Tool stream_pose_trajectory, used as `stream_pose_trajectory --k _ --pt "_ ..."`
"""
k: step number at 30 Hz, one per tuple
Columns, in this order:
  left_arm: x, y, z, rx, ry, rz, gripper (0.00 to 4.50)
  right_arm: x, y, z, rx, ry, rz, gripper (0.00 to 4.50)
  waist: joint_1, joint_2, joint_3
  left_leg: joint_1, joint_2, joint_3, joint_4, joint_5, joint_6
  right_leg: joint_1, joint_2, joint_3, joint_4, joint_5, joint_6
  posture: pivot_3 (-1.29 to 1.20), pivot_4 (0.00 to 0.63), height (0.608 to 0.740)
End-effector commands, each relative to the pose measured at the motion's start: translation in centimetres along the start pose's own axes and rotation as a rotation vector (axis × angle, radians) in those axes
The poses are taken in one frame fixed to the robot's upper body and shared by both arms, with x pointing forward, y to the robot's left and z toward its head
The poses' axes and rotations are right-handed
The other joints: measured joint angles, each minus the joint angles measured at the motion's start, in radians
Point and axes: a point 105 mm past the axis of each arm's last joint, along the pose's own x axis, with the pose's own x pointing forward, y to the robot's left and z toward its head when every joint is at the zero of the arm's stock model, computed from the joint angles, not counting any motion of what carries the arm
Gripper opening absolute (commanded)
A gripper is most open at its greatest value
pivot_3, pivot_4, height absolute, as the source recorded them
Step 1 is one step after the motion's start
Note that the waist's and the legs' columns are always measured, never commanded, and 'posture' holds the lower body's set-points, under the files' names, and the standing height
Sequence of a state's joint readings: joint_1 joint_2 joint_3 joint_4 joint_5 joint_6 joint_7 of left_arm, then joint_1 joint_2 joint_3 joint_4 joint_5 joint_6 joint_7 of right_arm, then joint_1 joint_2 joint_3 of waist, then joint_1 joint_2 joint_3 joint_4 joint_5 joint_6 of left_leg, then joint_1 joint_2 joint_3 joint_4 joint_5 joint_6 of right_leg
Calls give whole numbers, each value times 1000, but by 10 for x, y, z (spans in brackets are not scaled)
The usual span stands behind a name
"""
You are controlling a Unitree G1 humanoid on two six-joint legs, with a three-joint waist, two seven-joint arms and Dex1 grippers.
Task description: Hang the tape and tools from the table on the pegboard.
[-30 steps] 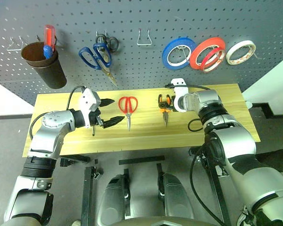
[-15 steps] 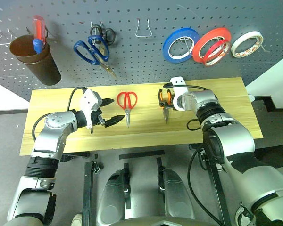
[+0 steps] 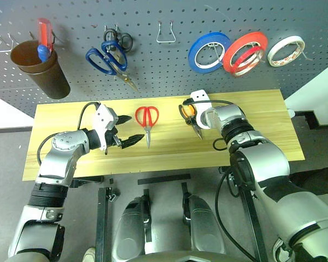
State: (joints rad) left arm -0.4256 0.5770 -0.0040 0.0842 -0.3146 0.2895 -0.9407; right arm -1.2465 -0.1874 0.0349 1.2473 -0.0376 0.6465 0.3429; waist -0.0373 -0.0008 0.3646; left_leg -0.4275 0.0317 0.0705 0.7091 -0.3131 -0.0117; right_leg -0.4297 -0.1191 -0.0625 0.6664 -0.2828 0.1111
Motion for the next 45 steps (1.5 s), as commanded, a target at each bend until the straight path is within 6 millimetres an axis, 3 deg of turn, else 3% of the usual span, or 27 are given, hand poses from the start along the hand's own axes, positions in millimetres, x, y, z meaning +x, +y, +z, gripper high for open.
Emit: stream_pose_trajectory --k 1,6,9,14,19,23,32,37,45 --pt "-6 0 10 30 -39 12 4500 0 3 -2 -34 28 9 2070 1 0 0 0 0 0 0 0 0 0 0 0 0 0 0 97 416 732" --pt "-11 -4 23 32 -123 -6 4500 -5 3 6 -58 13 45 2070 3 0 0 0 0 2 -4 0 0 -2 0 0 -1 0 0 106 406 732" --pt "-19 -8 36 33 -188 -23 4500 -18 6 17 -60 22 144 2070 7 0 0 0 0 4 -7 0 -1 -4 -1 1 -1 0 0 103 389 732" --pt "-29 -5 45 52 -243 10 4500 -39 13 13 -50 37 254 2070 22 0 0 0 0 6 -11 1 -1 -9 -1 1 -1 0 0 86 363 732" --pt "-38 -18 53 50 -299 -45 4500 -87 41 11 -92 -91 434 2070 29 -1 0 -5 0 6 -11 0 -1 -11 -3 -2 -3 0 0 64 326 732" --pt "-46 -16 62 42 -349 -43 4500 -116 53 14 -94 -182 526 2070 27 -3 -2 -7 -1 7 -8 1 -1 -12 -4 -3 -3 0 0 47 293 732" --pt "-64 -5 83 97 -407 -42 4500 -166 49 63 -93 -604 610 2070 26 -15 -16 -7 0 6 -10 2 -4 -12 -4 -5 -3 1 -1 37 207 732" --pt "-68 3 89 124 -416 -30 4500 -182 44 83 -97 -787 614 2070 26 -21 -52 -9 0 6 -10 2 -4 -12 -4 -9 -4 1 -1 41 156 732" --pt "-71 12 99 167 -442 -15 4500 -213 51 117 -69 -1025 658 2070 24 -24 -109 -8 0 7 -9 3 -6 -11 -3 -9 -3 1 -2 43 108 732"
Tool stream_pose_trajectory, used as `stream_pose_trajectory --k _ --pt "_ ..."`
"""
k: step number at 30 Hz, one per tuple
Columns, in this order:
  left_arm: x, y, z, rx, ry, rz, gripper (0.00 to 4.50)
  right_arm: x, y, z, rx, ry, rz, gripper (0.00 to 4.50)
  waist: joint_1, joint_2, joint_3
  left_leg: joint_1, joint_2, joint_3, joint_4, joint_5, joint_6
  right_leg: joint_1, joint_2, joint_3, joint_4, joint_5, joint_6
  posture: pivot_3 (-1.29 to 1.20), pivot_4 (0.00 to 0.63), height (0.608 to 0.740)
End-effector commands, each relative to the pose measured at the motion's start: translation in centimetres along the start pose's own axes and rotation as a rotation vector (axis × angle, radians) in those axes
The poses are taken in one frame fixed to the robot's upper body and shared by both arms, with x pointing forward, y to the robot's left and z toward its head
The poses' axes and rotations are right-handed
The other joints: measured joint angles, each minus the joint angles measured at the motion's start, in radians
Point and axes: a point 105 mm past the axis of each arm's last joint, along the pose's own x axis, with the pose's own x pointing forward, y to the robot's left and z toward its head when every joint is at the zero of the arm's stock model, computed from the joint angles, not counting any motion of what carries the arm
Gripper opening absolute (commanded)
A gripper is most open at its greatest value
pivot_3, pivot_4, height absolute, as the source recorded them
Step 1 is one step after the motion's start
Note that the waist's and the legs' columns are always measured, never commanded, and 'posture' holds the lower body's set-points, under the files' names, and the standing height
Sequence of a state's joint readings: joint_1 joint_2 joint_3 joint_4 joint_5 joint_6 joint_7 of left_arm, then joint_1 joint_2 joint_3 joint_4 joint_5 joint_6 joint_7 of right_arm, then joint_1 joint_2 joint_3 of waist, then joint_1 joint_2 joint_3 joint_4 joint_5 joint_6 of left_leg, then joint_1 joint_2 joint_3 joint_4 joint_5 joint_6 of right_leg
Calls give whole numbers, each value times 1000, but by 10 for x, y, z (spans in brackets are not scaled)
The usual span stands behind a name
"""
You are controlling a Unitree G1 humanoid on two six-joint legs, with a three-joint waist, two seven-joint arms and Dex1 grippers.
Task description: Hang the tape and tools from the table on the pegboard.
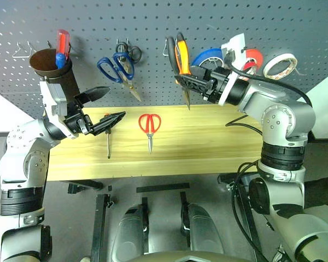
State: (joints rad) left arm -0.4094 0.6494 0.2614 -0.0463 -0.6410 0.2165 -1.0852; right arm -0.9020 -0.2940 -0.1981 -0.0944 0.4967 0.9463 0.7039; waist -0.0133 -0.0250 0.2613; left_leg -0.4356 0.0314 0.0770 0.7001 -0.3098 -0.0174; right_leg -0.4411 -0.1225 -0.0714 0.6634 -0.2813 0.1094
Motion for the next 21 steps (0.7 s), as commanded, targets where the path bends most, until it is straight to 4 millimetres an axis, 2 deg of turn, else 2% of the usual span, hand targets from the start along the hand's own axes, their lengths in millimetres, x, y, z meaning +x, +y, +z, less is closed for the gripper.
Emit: stream_pose_trajectory --k 1,4,7,10,15,21 --pt "-2 8 18 73 -40 12 4500 8 7 41 -75 -167 5 2070 0 0 -12 0 0 0 0 0 0 0 0 0 0 0 0 43 100 732" --pt "1 13 23 81 -60 23 4500 22 -7 56 -84 -230 -89 2070 -2 0 -29 1 0 0 0 0 -1 1 1 0 0 0 0 39 90 732" --pt "3 19 24 83 -69 35 4500 37 -18 63 -120 -251 -152 2070 -5 0 -46 2 0 0 0 0 -1 2 1 0 0 0 0 40 79 732" --pt "4 24 26 89 -82 55 4500 50 -19 65 -194 -244 -159 2070 -6 0 -56 4 0 0 -1 0 -1 4 1 0 0 0 0 40 79 732" --pt "10 33 36 98 -135 89 4500 69 -23 83 -198 -317 -181 2070 -9 0 -58 10 0 0 0 1 -1 9 1 0 0 0 0 45 68 732" --pt "14 37 32 79 -141 104 4500 82 -33 79 -216 -326 -240 2070 -25 -1 -73 10 0 0 -2 1 -1 9 1 0 0 0 0 54 63 732"
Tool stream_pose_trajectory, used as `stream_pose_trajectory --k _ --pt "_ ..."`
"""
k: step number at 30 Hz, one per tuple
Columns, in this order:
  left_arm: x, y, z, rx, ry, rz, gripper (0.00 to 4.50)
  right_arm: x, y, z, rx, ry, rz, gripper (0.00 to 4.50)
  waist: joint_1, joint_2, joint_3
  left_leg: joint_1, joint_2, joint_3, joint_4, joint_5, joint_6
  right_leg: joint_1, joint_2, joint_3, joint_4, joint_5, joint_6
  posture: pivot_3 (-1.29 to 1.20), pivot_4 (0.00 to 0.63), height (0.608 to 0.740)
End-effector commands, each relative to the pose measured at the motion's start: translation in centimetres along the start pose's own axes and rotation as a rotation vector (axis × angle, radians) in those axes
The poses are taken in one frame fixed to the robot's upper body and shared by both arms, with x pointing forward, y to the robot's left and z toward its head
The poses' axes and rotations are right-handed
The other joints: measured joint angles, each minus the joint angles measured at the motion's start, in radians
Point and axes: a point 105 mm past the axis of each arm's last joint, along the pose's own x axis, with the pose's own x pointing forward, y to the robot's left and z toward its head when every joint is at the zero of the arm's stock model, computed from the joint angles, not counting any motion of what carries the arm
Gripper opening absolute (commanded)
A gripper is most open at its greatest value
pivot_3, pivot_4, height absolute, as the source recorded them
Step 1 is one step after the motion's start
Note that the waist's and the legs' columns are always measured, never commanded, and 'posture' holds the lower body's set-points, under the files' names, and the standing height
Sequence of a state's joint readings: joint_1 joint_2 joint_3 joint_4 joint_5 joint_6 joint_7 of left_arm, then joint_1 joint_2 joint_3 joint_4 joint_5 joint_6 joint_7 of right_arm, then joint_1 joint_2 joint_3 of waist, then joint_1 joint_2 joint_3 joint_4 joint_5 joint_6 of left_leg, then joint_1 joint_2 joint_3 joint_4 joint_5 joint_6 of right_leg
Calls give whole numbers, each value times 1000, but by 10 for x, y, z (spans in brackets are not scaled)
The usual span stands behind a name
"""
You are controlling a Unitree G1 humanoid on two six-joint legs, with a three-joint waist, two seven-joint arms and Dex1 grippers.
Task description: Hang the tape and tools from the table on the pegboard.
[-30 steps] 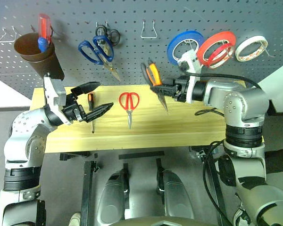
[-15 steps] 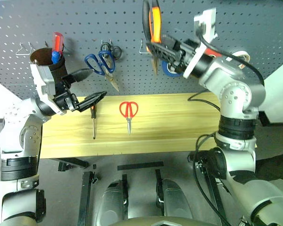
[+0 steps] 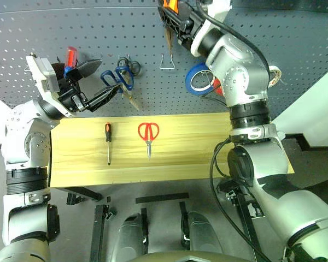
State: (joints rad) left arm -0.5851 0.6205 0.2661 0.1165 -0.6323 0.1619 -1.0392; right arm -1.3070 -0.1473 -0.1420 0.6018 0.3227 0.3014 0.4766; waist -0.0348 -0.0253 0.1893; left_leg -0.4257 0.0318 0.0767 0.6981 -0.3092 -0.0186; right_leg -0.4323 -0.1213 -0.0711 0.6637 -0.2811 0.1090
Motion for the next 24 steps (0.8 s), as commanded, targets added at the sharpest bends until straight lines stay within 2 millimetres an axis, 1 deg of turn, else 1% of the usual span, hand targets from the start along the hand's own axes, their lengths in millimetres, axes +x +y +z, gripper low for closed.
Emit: stream_pose_trajectory --k 1,3,7,12,15,19,24 --pt "2 3 10 41 -34 12 4500 7 1 15 -60 -66 -16 2070 -6 -1 -3 0 0 0 0 0 0 0 0 0 0 0 0 56 65 732" --pt "3 3 8 40 -29 13 4500 8 1 11 -66 -59 -20 2070 -11 -1 -4 1 0 0 1 0 0 1 0 0 0 0 0 56 69 732" --pt "2 2 2 35 -6 15 4500 10 -1 -5 -59 -36 -46 2070 -13 0 -5 7 0 0 1 1 -1 5 0 1 2 0 0 53 74 732" --pt "5 4 -5 27 33 36 4500 12 -4 -24 -76 -3 -85 2070 -13 0 -8 8 1 1 1 1 -1 6 0 2 2 0 0 46 85 732" --pt "8 3 -9 25 47 36 4500 14 -5 -30 -73 7 -114 2070 -14 0 -8 9 1 1 1 1 -1 7 0 2 2 0 0 41 88 732" --pt "9 1 -12 28 62 36 4500 17 -7 -33 -77 10 -150 2070 -16 0 -8 9 1 1 1 1 -1 7 0 2 2 0 0 40 94 732" --pt "7 -1 -14 32 77 33 4500 15 -14 -37 -88 31 -176 2070 -24 0 -8 11 1 1 2 1 -1 9 0 3 3 0 -1 45 104 732"
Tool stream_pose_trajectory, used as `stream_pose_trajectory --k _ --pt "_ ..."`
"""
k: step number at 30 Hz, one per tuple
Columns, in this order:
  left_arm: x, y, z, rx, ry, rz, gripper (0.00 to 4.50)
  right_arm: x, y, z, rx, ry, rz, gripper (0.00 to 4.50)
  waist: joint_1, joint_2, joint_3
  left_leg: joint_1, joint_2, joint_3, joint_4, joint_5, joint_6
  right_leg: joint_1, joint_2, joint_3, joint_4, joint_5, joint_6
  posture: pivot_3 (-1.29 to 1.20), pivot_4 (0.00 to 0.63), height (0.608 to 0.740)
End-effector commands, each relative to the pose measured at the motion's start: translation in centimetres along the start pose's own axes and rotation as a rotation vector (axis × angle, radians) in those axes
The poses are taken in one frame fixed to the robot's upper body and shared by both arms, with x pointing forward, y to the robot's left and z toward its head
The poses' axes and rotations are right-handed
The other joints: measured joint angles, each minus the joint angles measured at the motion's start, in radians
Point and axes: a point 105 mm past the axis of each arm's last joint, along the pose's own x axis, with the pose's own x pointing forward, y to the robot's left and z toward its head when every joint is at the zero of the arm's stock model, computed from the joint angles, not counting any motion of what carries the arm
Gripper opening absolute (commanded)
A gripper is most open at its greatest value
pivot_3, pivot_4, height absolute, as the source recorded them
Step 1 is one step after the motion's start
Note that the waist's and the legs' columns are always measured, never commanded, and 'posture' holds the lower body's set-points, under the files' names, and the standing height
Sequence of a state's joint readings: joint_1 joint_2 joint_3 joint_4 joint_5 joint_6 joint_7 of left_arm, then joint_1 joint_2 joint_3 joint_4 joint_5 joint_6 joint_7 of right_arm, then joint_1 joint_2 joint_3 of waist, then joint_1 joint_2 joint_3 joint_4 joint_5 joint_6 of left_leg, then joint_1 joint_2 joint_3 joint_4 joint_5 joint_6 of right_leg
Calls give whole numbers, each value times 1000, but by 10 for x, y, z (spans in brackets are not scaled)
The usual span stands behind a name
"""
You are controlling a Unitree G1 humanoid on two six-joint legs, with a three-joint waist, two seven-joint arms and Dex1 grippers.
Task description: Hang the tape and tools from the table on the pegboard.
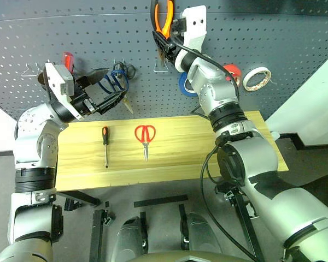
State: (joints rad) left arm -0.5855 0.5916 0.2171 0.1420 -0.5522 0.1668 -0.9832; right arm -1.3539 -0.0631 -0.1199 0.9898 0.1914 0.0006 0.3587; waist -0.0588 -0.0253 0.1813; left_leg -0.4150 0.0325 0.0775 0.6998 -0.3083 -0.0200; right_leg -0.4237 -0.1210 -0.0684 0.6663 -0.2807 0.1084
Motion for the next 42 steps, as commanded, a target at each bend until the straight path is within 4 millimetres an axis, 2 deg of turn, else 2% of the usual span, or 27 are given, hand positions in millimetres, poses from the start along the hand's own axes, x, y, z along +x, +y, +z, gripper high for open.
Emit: stream_pose_trajectory --k 1,9,15,17,19,22,23,29,33,37,42 --pt "-1 -1 9 52 -4 -6 4500 2 -10 22 -27 -55 -43 2070 0 0 0 1 0 0 0 0 0 1 0 0 0 0 0 45 105 732" --pt "-2 -1 7 48 3 0 4500 -2 -5 -4 -14 18 -28 2070 0 0 0 5 0 0 0 0 0 5 0 1 0 0 0 46 110 732" --pt "-2 0 7 47 3 6 4500 -1 0 -15 -13 52 -31 2070 0 0 0 5 0 0 -1 0 0 5 0 1 0 0 0 51 115 732" --pt "-2 0 7 47 5 9 4500 -1 0 -17 -20 64 -34 2776 0 0 0 5 0 0 -1 0 0 5 0 1 0 0 0 53 116 732" --pt "-3 1 6 47 7 11 4500 -2 -2 -17 -21 65 -47 3285 -1 0 0 5 0 0 -1 0 0 5 0 1 0 0 0 53 116 732" --pt "-4 0 5 46 14 13 4500 -1 -4 -11 -16 50 -42 4283 -1 0 0 6 0 0 -1 0 0 6 0 1 0 0 0 50 116 732" --pt "-5 0 5 45 15 12 4500 -2 -4 -8 -17 40 -34 4480 0 0 0 6 0 0 0 0 0 6 0 1 0 0 0 50 116 732" --pt "-5 0 4 43 20 12 4500 -8 -11 18 -24 -26 -6 4480 10 0 0 9 0 0 0 0 0 10 0 2 0 0 -1 54 115 732" --pt "-9 -3 0 15 41 31 4500 -26 -17 39 -44 -60 39 4480 18 0 0 7 0 0 -1 0 0 8 0 2 -1 0 -1 57 116 732" --pt "-18 -16 -10 -25 88 43 4500 -63 -16 55 -81 -43 200 4480 24 0 0 6 0 -1 -2 -1 1 7 0 2 -3 0 -1 63 120 732" --pt "-26 -21 -20 -66 160 107 4500 -104 -3 48 -24 76 422 4480 36 0 0 6 1 0 -2 -1 2 7 1 2 -3 0 -1 62 121 732"
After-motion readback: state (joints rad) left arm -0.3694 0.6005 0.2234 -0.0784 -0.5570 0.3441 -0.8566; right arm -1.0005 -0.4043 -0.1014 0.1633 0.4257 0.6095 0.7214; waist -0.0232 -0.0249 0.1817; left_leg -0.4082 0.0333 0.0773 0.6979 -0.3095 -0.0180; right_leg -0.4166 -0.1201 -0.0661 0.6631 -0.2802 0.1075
